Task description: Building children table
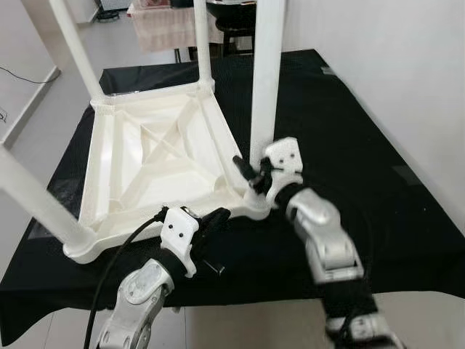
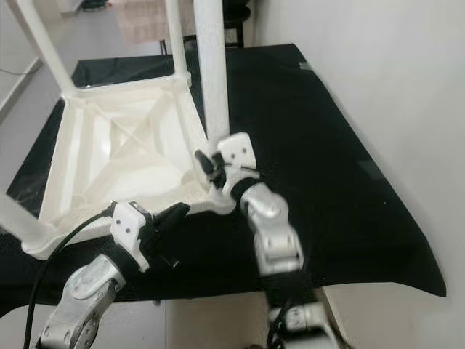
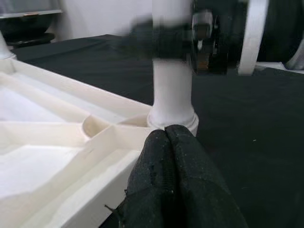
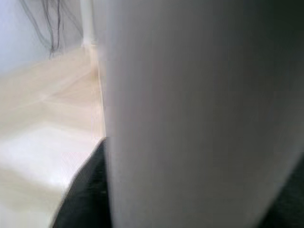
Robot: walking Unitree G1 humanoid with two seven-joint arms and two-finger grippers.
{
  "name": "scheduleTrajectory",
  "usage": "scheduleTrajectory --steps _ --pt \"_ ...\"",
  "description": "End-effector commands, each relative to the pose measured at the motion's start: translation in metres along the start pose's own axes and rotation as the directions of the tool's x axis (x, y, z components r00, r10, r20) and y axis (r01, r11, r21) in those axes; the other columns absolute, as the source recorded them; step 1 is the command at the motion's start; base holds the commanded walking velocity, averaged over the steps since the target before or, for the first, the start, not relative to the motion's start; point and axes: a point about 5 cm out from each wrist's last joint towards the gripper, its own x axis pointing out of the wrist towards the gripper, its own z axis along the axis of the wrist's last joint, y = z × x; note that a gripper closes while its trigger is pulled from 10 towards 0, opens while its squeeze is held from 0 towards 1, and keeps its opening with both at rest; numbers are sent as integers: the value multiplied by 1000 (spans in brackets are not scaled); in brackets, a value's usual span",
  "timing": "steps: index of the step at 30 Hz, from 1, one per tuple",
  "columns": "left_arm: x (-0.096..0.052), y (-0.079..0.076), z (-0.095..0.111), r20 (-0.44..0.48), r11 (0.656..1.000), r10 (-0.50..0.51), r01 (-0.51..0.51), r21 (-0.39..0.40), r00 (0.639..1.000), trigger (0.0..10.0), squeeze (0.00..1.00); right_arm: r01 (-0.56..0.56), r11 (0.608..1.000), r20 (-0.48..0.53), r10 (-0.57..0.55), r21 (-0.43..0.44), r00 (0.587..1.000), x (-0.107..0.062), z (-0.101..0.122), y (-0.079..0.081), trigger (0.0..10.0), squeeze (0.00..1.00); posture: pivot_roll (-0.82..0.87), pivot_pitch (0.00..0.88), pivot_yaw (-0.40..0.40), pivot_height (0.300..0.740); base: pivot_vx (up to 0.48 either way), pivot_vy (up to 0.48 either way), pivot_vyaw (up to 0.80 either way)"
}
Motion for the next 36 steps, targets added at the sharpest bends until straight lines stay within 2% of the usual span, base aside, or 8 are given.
scheduleTrajectory --steps 1,2,7,8,21,22,24,36 --pt "-2 0 -5 -30 1000 5 -5 -6 1000 10000 0 -36 999 -39 37 28 999 2 -6 3 10000 682 14 123 3 740 0 0 0" --pt "-2 0 -5 -29 1000 5 -5 -7 1000 10000 0 -80 996 -14 80 49 997 4 2 3 10000 1000 11 122 3 740 0 0 0" --pt "-1 -1 -5 -28 1000 0 0 -14 1000 10000 0 -224 974 44 223 18 974 5 18 4 10000 1000 11 119 3 740 0 0 0" --pt "-1 -2 -6 -27 1000 -3 3 -18 1000 10000 0 -319 948 77 320 -20 944 5 26 1 10000 0 11 117 2 740 0 0 0" --pt "0 -5 -6 -26 1000 -1 0 -17 1000 10000 0 -723 690 125 721 -43 681 13 48 -11 10000 0 31 103 -13 740 0 0 0" --pt "0 -5 -6 -27 1000 0 0 -17 1000 10000 0 -741 671 134 737 -29 662 15 49 -10 1882 0 35 102 -11 740 0 0 0" --pt "0 -5 -6 -27 1000 -1 0 -17 1000 10000 0 -767 642 134 761 -14 635 16 49 -9 0 0 36 102 -12 740 0 0 0" --pt "1 -7 -7 -29 1000 -1 0 -21 1000 10000 0 -687 727 103 684 -11 722 17 32 -19 0 0 29 101 -21 740 0 0 0"
